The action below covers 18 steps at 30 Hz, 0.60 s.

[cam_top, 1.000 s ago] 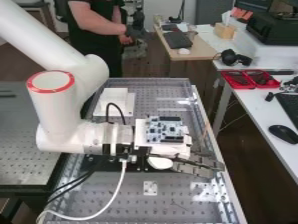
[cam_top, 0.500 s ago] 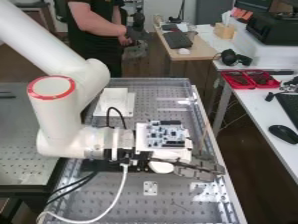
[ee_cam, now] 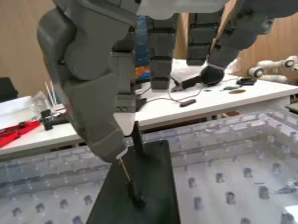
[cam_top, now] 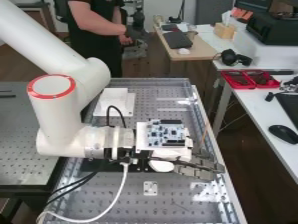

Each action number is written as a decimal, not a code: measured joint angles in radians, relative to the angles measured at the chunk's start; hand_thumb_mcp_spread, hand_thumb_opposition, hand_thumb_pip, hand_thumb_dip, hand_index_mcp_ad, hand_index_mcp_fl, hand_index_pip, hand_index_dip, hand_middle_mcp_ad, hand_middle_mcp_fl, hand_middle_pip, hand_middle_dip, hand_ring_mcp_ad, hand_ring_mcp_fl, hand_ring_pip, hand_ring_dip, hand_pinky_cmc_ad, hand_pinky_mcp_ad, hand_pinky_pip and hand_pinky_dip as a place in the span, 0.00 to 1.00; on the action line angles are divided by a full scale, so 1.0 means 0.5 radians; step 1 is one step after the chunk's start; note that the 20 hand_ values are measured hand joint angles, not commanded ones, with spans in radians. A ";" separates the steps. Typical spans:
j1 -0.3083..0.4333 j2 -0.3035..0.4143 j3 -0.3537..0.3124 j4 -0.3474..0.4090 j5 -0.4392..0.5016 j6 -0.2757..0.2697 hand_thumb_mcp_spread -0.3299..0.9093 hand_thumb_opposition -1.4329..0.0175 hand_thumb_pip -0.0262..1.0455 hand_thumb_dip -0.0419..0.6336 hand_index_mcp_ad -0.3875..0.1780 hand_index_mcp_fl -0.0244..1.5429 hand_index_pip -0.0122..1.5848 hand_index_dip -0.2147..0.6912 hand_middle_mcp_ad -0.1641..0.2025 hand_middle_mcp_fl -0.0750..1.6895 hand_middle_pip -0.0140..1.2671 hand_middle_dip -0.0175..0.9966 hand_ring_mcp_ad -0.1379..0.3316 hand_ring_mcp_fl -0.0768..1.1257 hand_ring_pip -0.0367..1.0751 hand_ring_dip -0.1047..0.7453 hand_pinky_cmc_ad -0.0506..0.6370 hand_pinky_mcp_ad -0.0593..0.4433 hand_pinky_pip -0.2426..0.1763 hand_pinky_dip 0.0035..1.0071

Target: Grab the drill bit and place it in the clear container

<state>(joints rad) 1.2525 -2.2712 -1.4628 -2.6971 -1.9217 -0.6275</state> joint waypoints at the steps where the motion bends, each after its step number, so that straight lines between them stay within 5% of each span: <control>1: 0.001 0.001 -0.001 -0.001 0.001 0.002 0.78 0.37 0.48 0.42 0.45 0.29 0.87 0.54 0.63 0.22 0.11 0.22 0.67 0.12 0.12 0.14 0.54 0.37 0.42 0.19; 18: 0.000 -0.004 0.006 -0.008 -0.005 0.001 0.74 0.38 0.51 0.42 0.45 0.29 0.85 0.51 0.63 0.22 0.11 0.22 0.67 0.12 0.12 0.14 0.54 0.37 0.42 0.19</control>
<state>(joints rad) 1.2524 -2.2731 -1.4597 -2.7012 -1.9241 -0.6272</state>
